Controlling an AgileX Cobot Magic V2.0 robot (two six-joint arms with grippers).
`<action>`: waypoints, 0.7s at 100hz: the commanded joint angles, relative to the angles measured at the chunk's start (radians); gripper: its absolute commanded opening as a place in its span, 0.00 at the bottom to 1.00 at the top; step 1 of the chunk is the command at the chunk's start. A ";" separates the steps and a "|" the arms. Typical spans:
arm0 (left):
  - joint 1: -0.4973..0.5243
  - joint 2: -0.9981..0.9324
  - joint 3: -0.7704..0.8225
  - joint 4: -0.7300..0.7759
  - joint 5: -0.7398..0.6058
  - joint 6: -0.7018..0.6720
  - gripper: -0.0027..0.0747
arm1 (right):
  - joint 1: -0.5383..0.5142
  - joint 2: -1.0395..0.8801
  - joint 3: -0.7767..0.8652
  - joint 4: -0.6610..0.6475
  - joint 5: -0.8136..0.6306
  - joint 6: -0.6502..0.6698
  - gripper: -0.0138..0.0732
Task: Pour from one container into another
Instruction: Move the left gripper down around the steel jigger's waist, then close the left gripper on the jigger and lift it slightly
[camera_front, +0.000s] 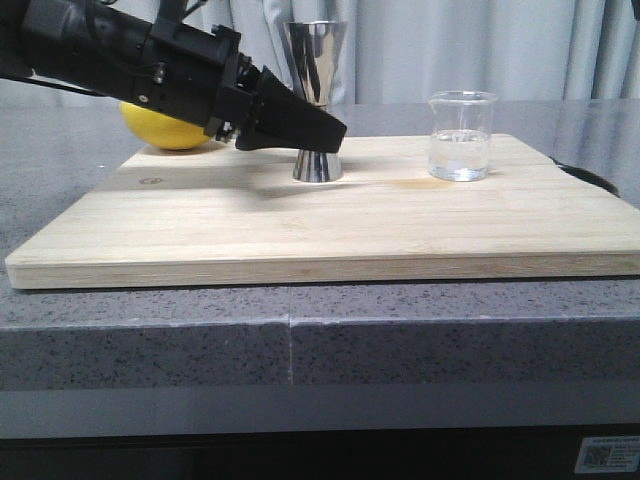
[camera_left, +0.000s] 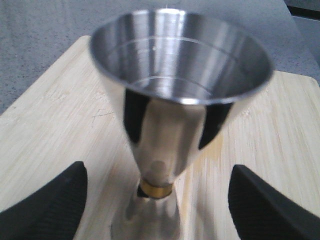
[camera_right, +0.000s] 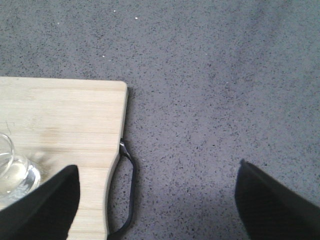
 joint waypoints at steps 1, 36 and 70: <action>-0.018 -0.049 -0.028 -0.077 0.038 -0.009 0.66 | 0.001 -0.017 -0.033 -0.011 -0.074 -0.010 0.82; -0.019 -0.049 -0.028 -0.096 0.040 -0.009 0.58 | 0.001 -0.017 -0.033 -0.011 -0.074 -0.010 0.82; -0.019 -0.049 -0.028 -0.110 0.044 -0.009 0.39 | 0.001 -0.017 -0.033 -0.012 -0.074 -0.010 0.82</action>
